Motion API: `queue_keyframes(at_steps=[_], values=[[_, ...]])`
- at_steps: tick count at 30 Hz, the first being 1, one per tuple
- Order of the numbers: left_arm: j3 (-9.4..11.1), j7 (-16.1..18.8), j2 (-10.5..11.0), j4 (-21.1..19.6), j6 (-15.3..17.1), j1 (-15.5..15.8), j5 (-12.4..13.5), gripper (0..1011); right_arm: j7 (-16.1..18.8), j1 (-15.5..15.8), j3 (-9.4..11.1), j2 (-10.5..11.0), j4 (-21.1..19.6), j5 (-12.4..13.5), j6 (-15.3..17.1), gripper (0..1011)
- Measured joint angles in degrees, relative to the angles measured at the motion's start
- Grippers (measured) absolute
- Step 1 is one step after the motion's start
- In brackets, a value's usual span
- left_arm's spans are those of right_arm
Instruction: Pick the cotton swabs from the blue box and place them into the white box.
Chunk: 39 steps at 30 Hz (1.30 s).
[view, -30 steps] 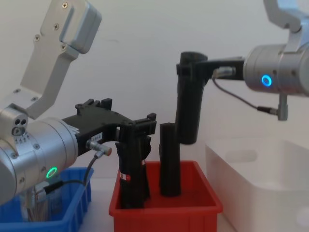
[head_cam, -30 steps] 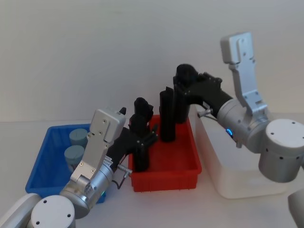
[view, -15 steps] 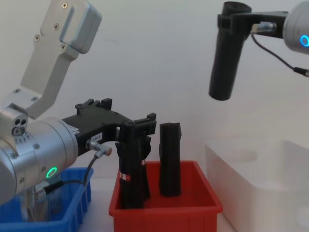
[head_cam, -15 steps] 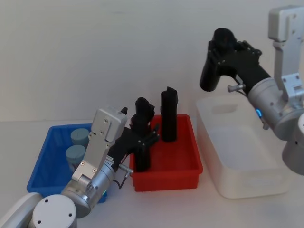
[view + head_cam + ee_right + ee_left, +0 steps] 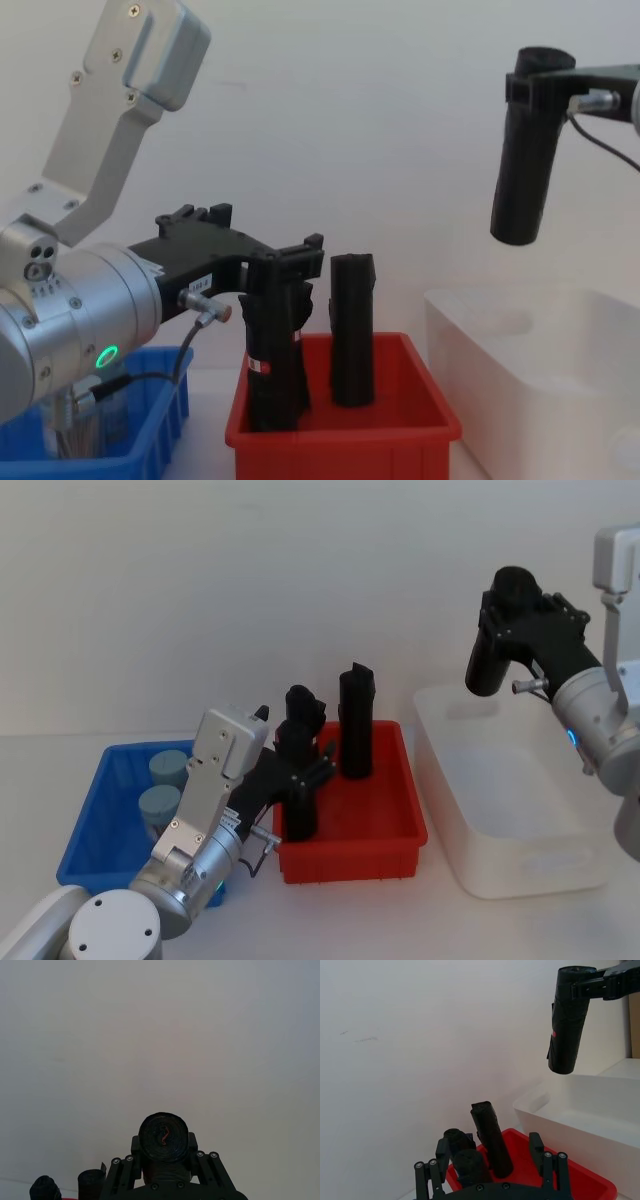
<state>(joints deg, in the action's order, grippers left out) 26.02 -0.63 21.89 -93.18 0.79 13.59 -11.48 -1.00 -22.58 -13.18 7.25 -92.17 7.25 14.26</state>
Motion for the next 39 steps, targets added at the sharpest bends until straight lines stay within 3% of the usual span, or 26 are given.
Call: queue_keyframes(at_steps=[8, 16, 25, 33, 39], values=[[0.00, 0.00, 0.00, 0.00, 0.00, 0.00, 0.00, 1004, 1.64, 0.09, -0.38, -0.37, 2.31, 0.03, 2.38, 524], [0.00, 0.00, 0.00, 0.00, 0.00, 0.00, 0.00, 1004, 2.46, 0.01, -0.65, -0.66, 3.47, 0.04, 3.32, 778], [0.00, 0.00, 0.00, 0.00, 0.00, 0.00, 0.00, 1004, 3.02, -0.06, -0.82, -0.86, 4.31, 0.01, 3.95, 994], [-0.26, -0.03, 0.39, -0.39, 0.57, -0.11, 0.00, 1004, 3.29, -0.09, -0.90, -0.93, 4.66, -0.02, 4.24, 1001], [-1.44, -0.11, 2.05, -2.05, 3.48, -0.60, -0.46, 1004, 3.39, -0.13, -0.93, -0.96, 4.80, -0.02, 4.36, 1002]])
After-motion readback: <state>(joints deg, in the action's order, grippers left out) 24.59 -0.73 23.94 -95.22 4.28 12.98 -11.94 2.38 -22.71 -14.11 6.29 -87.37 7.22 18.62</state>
